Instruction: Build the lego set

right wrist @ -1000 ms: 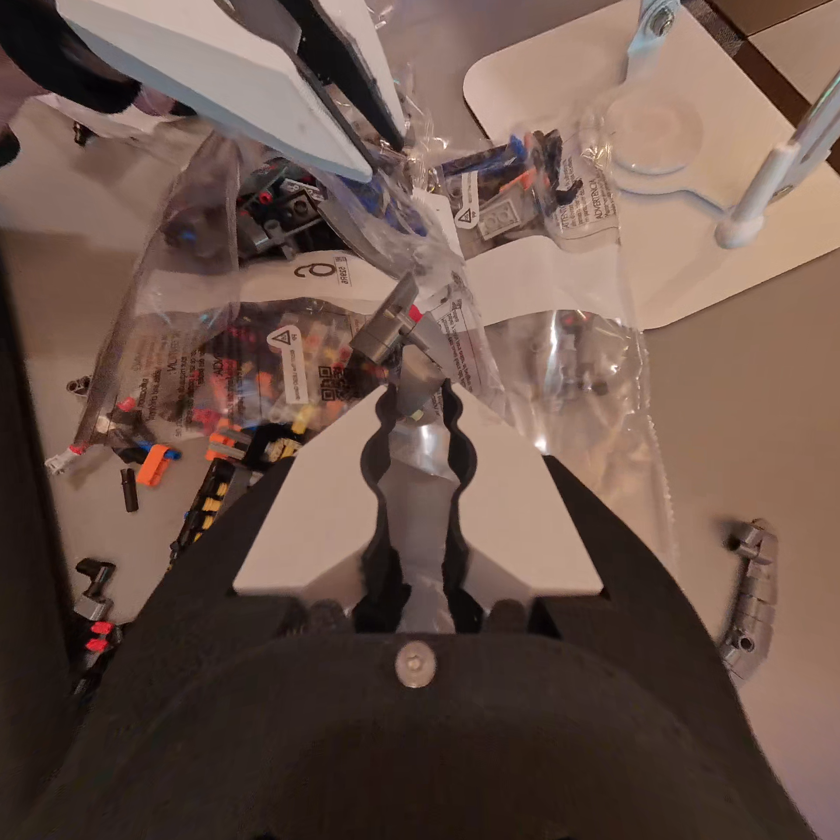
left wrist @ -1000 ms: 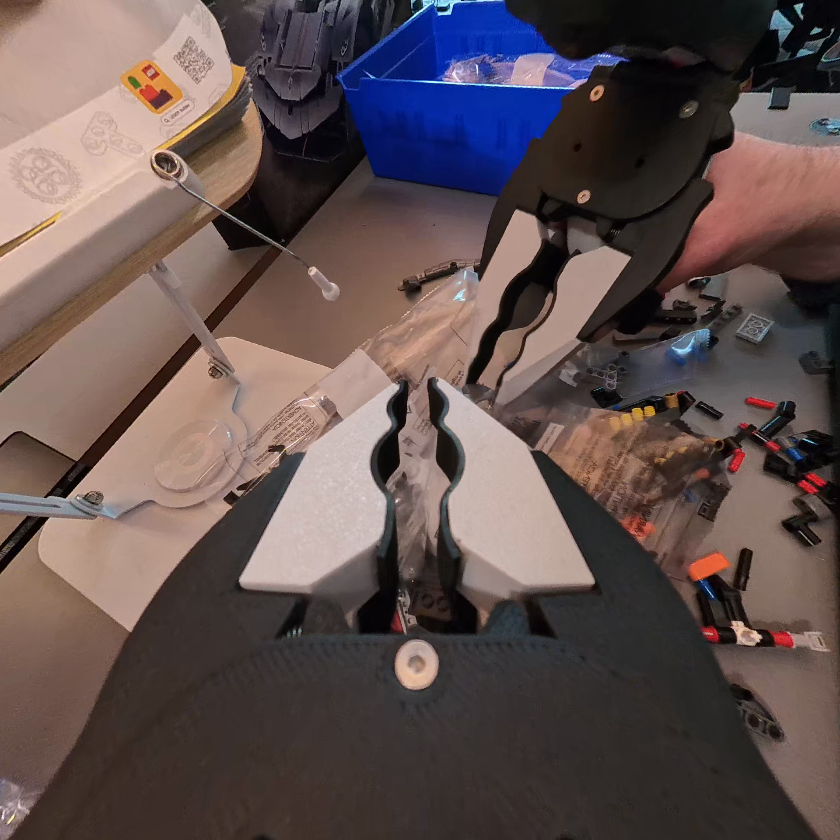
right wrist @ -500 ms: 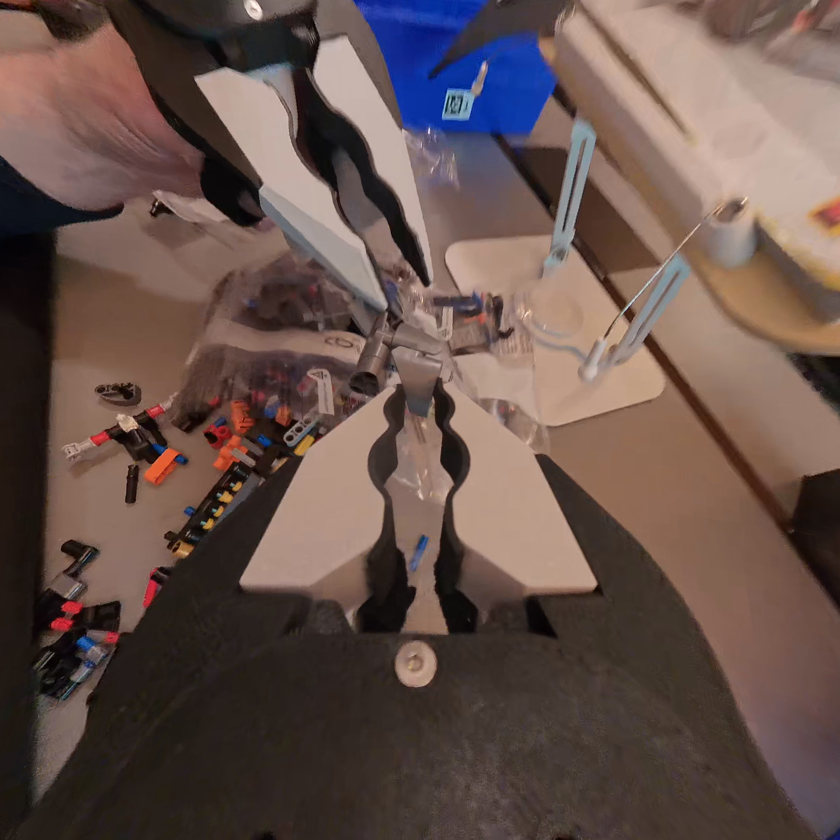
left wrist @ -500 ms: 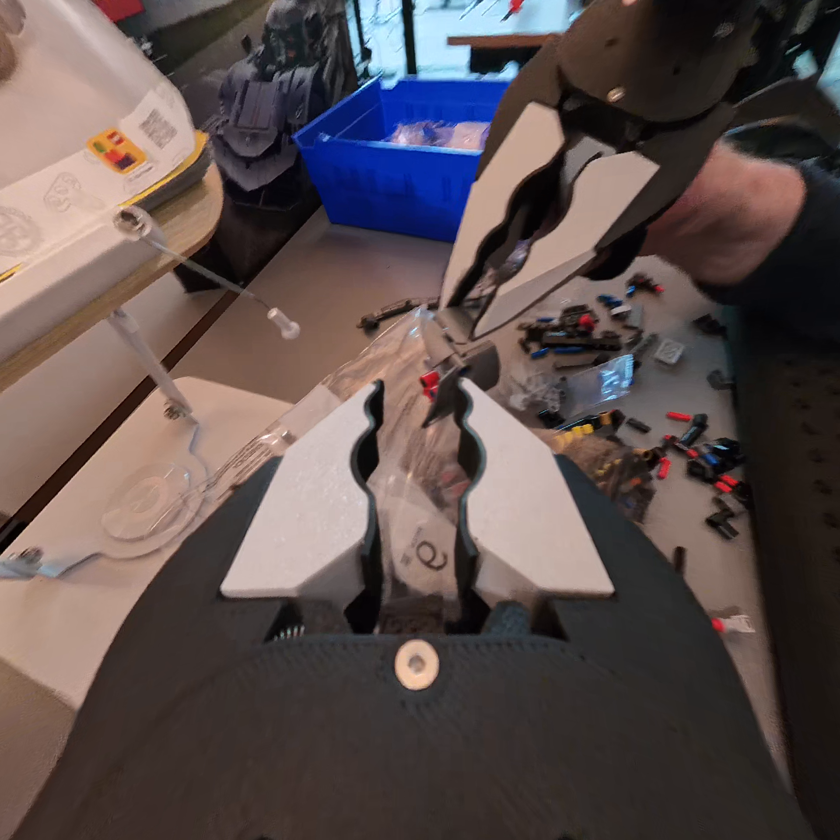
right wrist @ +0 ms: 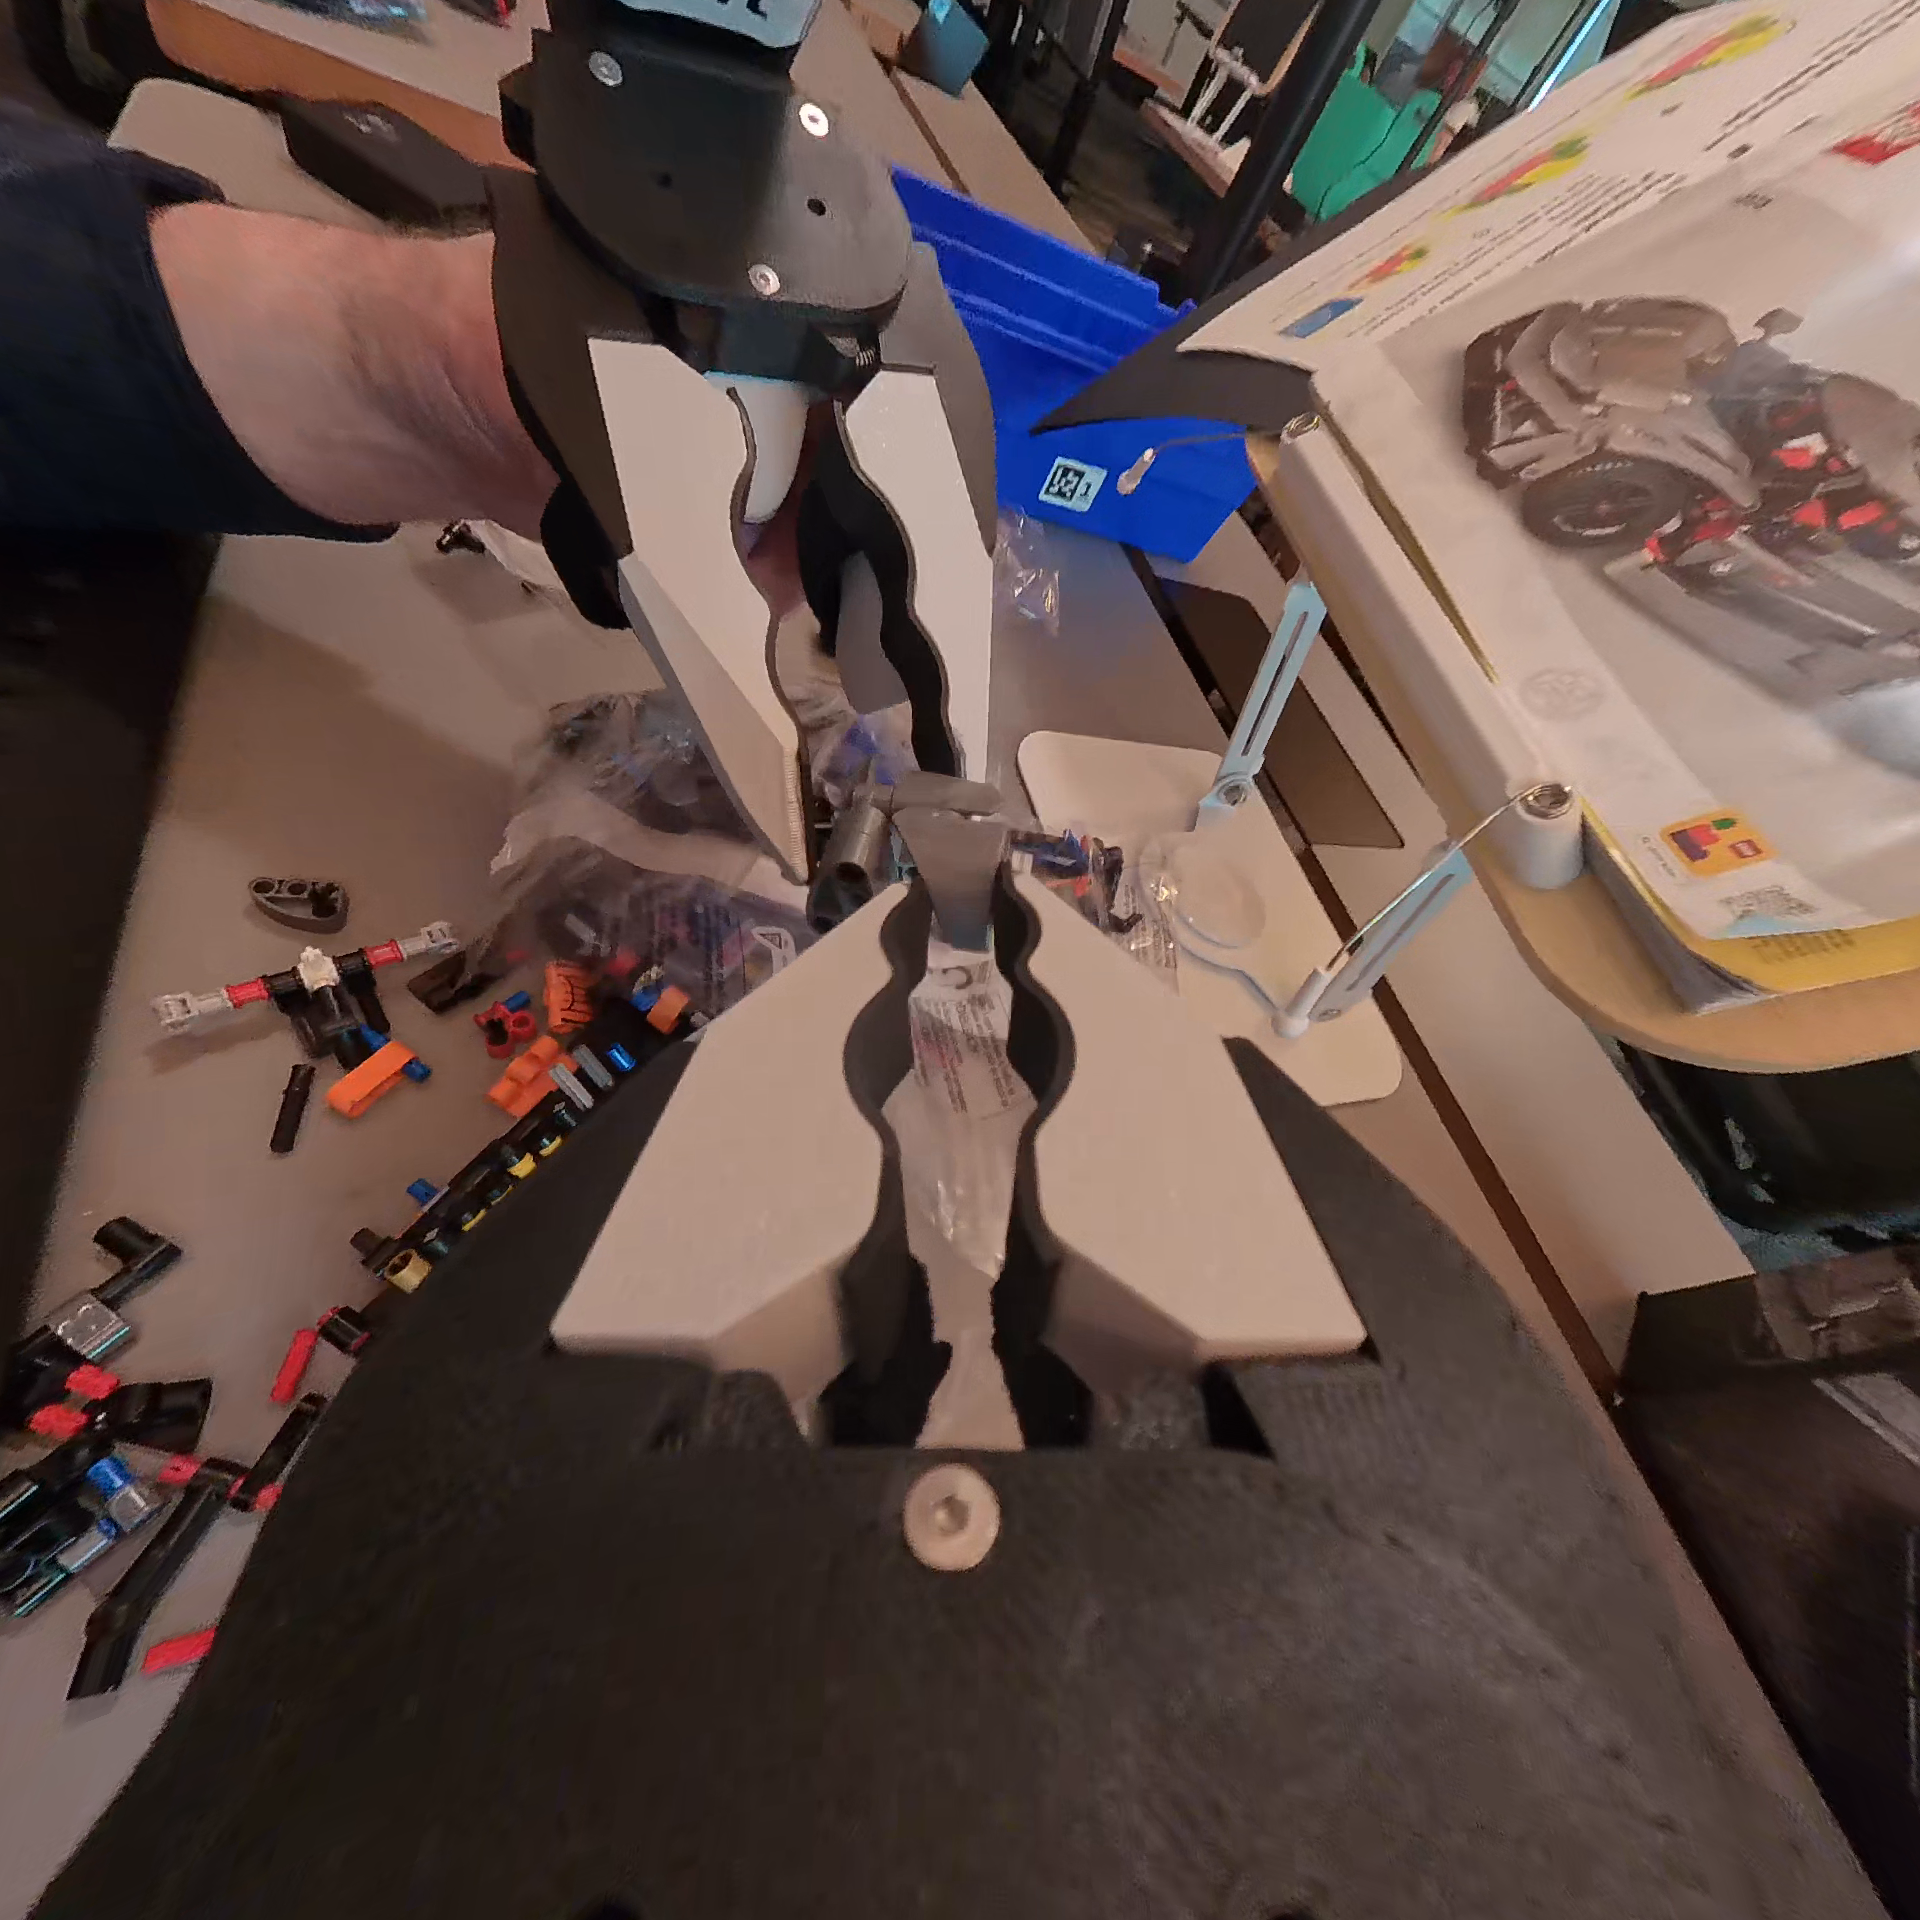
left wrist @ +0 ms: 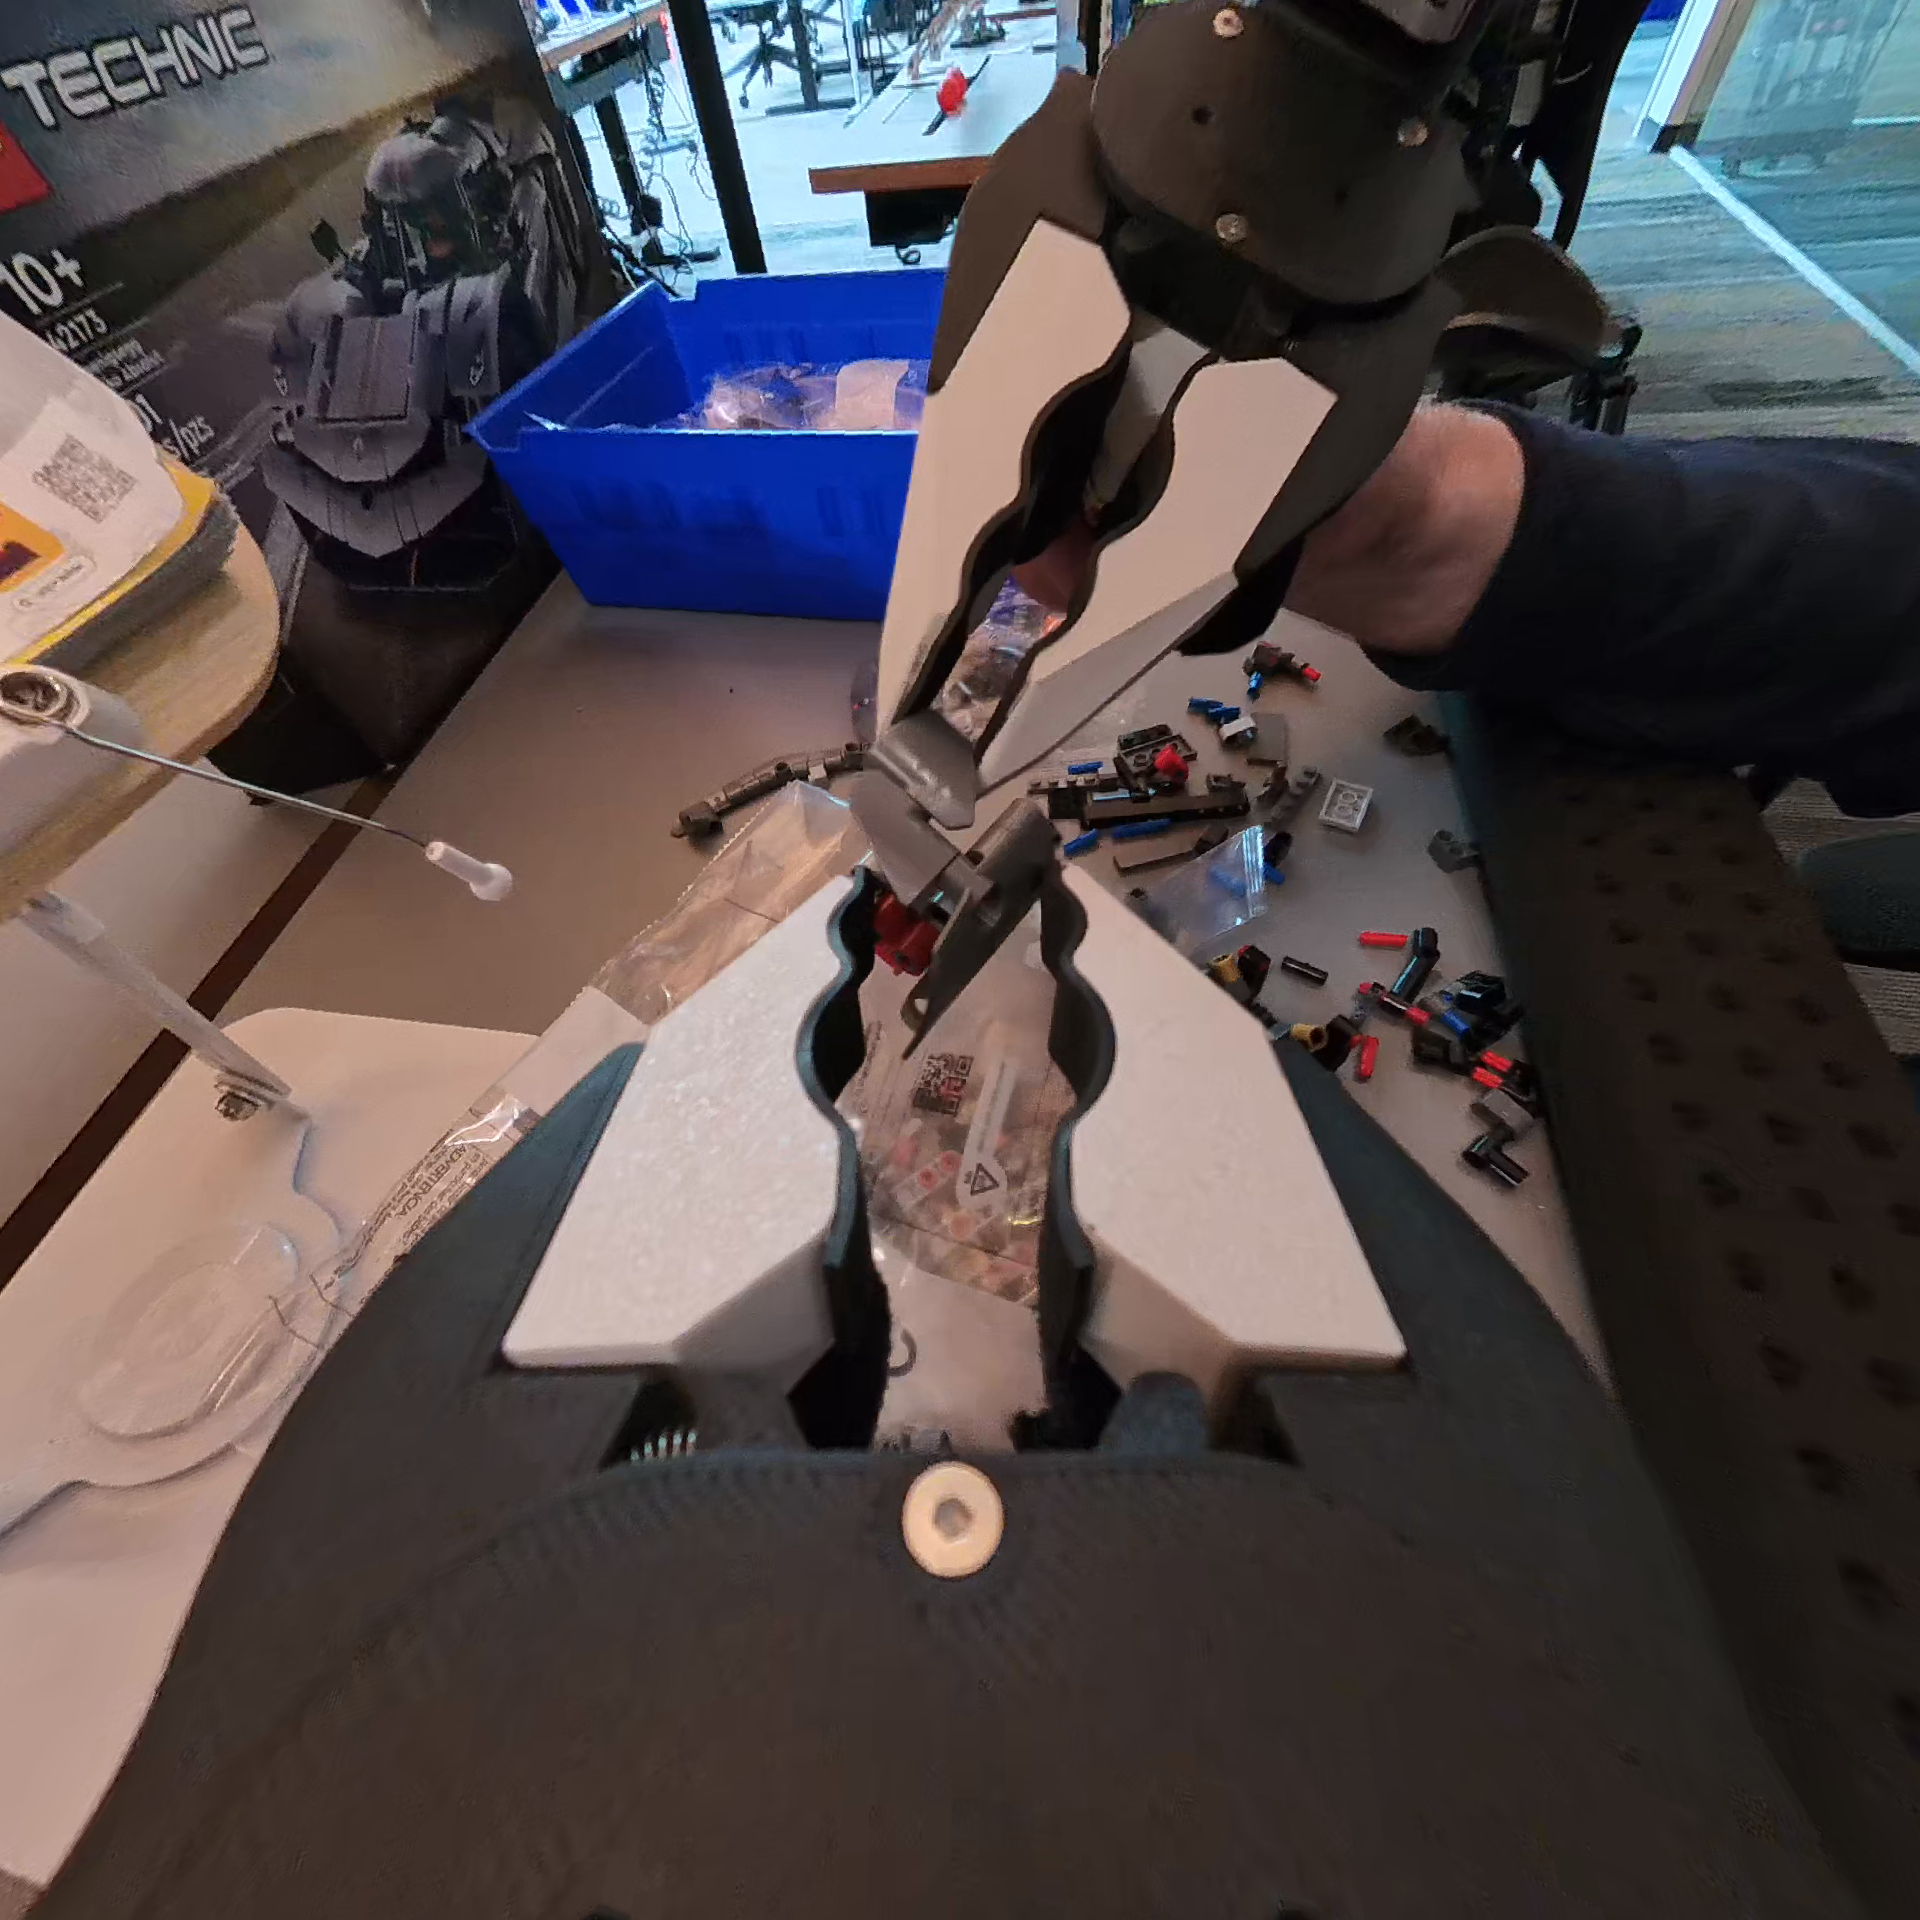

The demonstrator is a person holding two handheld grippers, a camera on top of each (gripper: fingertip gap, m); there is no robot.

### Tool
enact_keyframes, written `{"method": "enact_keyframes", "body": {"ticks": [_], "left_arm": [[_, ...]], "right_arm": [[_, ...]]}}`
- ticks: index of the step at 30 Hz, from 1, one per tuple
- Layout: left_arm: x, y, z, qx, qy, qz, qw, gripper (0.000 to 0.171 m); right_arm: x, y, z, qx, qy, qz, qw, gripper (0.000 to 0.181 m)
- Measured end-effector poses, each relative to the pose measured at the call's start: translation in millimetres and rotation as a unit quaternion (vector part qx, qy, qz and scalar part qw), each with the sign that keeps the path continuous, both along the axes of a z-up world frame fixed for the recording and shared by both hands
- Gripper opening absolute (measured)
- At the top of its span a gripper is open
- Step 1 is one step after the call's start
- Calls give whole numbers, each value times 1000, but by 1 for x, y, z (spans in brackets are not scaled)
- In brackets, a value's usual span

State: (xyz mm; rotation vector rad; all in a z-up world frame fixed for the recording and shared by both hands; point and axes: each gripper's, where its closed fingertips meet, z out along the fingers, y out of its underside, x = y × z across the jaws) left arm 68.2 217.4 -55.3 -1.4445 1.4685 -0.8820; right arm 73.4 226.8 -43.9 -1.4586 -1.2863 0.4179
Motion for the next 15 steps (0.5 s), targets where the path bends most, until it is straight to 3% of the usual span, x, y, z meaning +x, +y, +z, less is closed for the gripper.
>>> {"method": "enact_keyframes", "body": {"ticks": [15], "left_arm": [[0, -7, 6, -22, -14, -18, 999, 24]], "right_arm": [[7, -9, 4, 59, -54, 0, 997, 9]]}}
